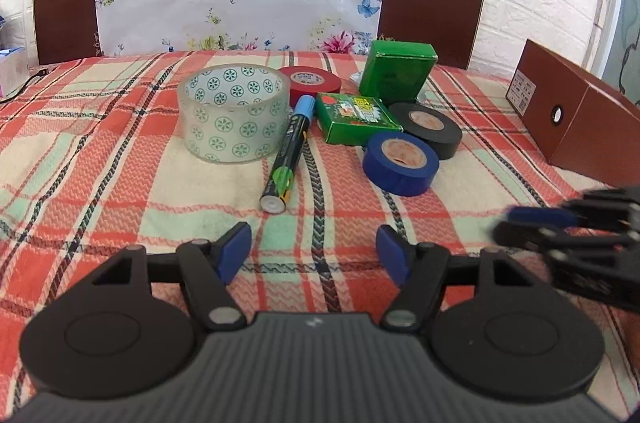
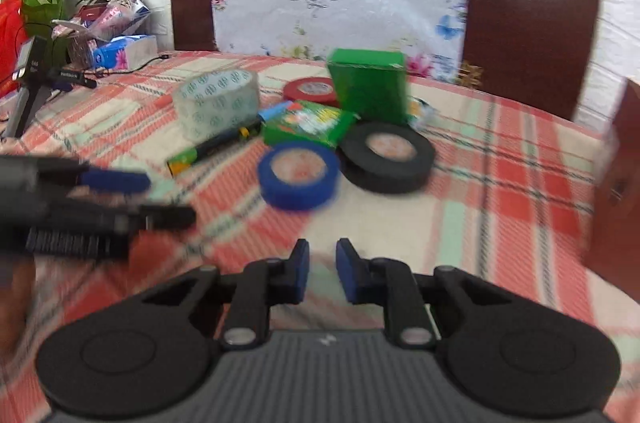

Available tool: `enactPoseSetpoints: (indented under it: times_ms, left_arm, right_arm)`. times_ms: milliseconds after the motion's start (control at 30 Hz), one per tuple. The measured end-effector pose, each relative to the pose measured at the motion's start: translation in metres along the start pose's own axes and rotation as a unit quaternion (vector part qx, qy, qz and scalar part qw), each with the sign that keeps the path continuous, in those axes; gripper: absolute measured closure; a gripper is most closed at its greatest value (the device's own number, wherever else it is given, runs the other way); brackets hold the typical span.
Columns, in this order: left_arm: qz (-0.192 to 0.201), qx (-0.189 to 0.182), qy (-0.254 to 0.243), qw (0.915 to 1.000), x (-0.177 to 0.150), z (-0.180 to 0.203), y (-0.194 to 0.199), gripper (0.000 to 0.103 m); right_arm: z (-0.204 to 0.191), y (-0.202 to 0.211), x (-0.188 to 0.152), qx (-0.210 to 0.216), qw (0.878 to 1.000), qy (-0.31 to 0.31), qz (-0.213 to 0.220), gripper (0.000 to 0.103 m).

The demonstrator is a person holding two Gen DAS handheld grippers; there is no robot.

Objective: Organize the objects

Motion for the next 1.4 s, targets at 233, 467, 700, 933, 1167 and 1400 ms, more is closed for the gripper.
enactPoseSetpoints:
  times_ms: [233,467,700,933,1167,1400]
  left_arm:
    - [0.01,-0.065,0.009,0.9978,0.05,0.024,0.002,0.036]
    - [-0.095,-0.05,0.091,0.9901,0.068,0.019,-0.067,0.073]
    - [-0.119,-0.122,0.023,0.9851,0.046,0.084,-0.044,0.079]
    - [-0.12,-0.173,-0.04,0.9769,0.028,0.136,-0.022,0.075]
    - [-0.12,-0.193,-0.027,0.9735,0.048,0.14,-0.015,0.075]
    - [-0.036,-0.253,-0.099,0.9617,0.134,0.213,-0.006,0.075]
  right_arm:
    - [0.045,0.055,-0.041,-0.018,0.998,-0.057,0.018,0.066]
    - [0.051,0.053,-0.042,-0.006,0.996,-0.08,0.027,0.061]
    - [0.047,0.056,-0.042,-0.005,0.997,-0.077,0.032,0.05]
    - [0.026,0.063,-0.046,-0.03,0.999,-0.022,0.025,0.029]
    - [0.039,0.068,-0.043,-0.039,0.997,-0.066,0.03,0.045]
    - [0.063,0.114,-0.023,-0.166,0.972,-0.033,0.162,0.045]
Point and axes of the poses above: each gripper's, at about its wrist camera, not at the fingertips, and y roughly against the way its jaws point, z to its right, x to its top, the point moved 1 cm from there along -y, roughly the way its jaws point, and after that the axes turned 6 degrees about -y, right-handed, at the moved point
